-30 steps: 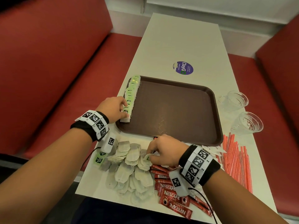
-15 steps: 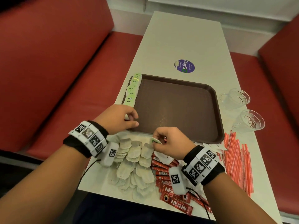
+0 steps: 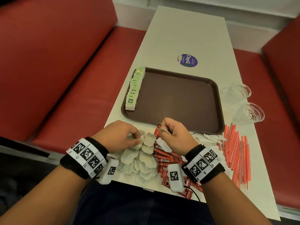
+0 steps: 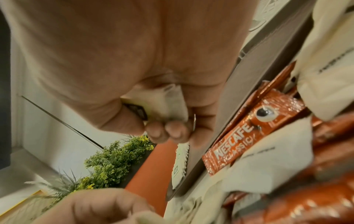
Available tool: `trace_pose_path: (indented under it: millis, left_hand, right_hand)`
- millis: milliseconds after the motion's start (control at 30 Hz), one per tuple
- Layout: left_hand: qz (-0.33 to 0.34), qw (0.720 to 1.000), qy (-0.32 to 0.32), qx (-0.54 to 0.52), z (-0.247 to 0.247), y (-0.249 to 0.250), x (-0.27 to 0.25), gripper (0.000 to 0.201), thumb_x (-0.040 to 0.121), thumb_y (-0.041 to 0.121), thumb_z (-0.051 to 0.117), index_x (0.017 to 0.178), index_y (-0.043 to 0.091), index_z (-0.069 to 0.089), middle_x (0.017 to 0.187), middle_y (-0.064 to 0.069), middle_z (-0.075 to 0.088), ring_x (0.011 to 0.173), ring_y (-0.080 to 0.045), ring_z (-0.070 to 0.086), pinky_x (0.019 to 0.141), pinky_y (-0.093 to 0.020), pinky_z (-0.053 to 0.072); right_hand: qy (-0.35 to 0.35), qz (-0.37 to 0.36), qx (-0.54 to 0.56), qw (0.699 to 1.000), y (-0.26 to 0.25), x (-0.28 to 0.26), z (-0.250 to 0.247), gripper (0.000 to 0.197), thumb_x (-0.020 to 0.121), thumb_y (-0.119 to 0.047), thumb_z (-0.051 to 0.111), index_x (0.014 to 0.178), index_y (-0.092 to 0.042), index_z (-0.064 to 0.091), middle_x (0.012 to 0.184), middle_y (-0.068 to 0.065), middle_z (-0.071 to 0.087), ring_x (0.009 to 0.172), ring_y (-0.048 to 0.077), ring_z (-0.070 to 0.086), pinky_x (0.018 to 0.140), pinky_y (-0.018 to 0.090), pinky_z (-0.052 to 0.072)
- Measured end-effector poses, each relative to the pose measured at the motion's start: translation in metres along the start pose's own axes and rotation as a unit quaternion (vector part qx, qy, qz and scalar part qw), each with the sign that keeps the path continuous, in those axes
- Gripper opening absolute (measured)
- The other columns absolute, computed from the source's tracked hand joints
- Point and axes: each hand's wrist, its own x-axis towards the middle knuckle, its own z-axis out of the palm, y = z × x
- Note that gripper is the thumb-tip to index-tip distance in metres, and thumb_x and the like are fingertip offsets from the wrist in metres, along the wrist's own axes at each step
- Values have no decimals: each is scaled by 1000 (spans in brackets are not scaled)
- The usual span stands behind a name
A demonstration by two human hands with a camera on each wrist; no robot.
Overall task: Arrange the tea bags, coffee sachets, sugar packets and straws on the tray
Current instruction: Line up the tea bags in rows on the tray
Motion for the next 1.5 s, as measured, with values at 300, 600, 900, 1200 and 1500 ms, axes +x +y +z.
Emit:
trace_pose_path:
  millis: [300, 600, 900, 1200, 1500]
  left_hand:
    - [123, 981, 141, -40, -26, 23, -8, 12, 93, 40, 65, 95, 33, 74, 84, 18, 66, 76, 11, 52, 67, -11, 34]
    - [58, 964, 189, -177, -31, 15, -5, 18, 78, 41, 79, 93, 33, 74, 74, 8, 66, 62, -11, 52, 55, -20, 39]
    - [-28, 961, 238, -139, -37, -19, 32, 6, 87, 30, 74, 91, 26, 73, 76, 10, 70, 73, -12, 63, 71, -30, 51]
    - [-219, 962, 121, -109, -41, -61, 101, 38, 76, 31, 84, 106, 29, 59, 81, 13, 72, 90, -11, 65, 84, -36, 53]
    - [-146, 980, 136, -20, -37, -52, 108, 32, 77, 24, 80, 98, 27, 55, 92, 6, 59, 87, -20, 57, 74, -34, 47]
  right_hand:
    - [-27, -44, -34, 998, -16, 1, 13, 8, 86, -24, 73, 92, -24, 67, 75, -6, 65, 65, 7, 56, 60, 27, 45]
    - [37, -79, -15, 996, -20, 18, 15, 2, 91, -24, 72, 92, -23, 70, 76, -18, 63, 71, 2, 58, 64, 14, 40]
    - [63, -78, -99, 990, -21, 41, 17, 25, 96, -31, 62, 117, -20, 55, 99, -20, 60, 94, 11, 60, 80, 28, 46]
    - [92, -61, -116, 987, -24, 57, -3, 21, 86, -9, 56, 96, -16, 38, 75, -3, 48, 60, 13, 47, 55, 30, 37]
    - [84, -114, -150, 979, -19, 68, -7, 10, 83, -7, 54, 83, -10, 45, 79, -2, 44, 64, 16, 39, 58, 28, 32]
